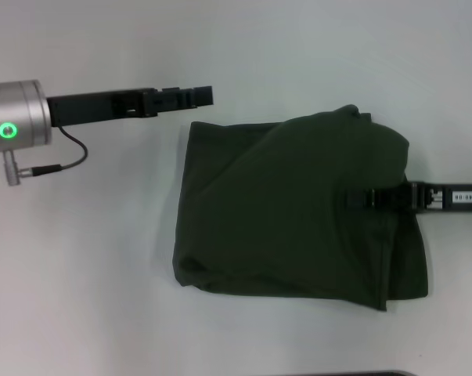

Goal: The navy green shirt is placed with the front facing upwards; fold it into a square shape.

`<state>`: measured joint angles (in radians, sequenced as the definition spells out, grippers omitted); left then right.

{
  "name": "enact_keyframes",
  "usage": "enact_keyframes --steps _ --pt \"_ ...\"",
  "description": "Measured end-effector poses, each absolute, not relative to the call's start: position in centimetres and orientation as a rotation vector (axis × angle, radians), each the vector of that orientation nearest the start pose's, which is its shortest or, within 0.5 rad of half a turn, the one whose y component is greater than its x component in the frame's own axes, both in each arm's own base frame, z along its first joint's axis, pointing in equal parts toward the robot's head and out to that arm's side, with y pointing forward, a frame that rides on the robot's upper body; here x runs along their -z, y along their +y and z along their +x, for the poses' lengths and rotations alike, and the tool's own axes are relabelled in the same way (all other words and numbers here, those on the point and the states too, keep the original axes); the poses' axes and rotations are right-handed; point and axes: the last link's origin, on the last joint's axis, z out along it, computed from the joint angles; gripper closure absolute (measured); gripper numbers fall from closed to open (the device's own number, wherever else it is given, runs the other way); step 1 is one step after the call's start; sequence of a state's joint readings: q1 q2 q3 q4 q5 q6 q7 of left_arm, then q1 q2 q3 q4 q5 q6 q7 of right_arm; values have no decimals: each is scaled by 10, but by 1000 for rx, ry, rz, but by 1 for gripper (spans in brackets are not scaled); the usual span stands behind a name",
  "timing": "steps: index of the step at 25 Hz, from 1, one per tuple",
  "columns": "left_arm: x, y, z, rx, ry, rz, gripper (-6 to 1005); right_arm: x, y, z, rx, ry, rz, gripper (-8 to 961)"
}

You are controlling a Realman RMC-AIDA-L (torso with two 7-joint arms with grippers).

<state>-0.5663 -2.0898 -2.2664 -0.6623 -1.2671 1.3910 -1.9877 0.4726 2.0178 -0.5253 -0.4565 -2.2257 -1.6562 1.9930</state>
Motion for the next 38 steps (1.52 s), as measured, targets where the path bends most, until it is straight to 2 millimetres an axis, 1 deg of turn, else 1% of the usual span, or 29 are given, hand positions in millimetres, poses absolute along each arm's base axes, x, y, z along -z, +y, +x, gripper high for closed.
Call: enact_keyframes --steps 4,13,23,33,38 --pt "12 358 -240 778 -1366 -2526 66 2 285 301 -746 1815 -2517 914" --pt "10 360 -240 783 -1364 -2520 65 -16 298 273 -812 1733 -2640 915" --pt "10 360 -239 792 -1376 -2512 66 -29 315 254 -797 1671 -2702 914" --pt "10 360 -239 793 -1380 -2511 66 -41 332 230 -747 1602 -2774 915" --pt "11 360 -240 794 -1383 -2508 66 -48 333 229 -726 1593 -2777 915"
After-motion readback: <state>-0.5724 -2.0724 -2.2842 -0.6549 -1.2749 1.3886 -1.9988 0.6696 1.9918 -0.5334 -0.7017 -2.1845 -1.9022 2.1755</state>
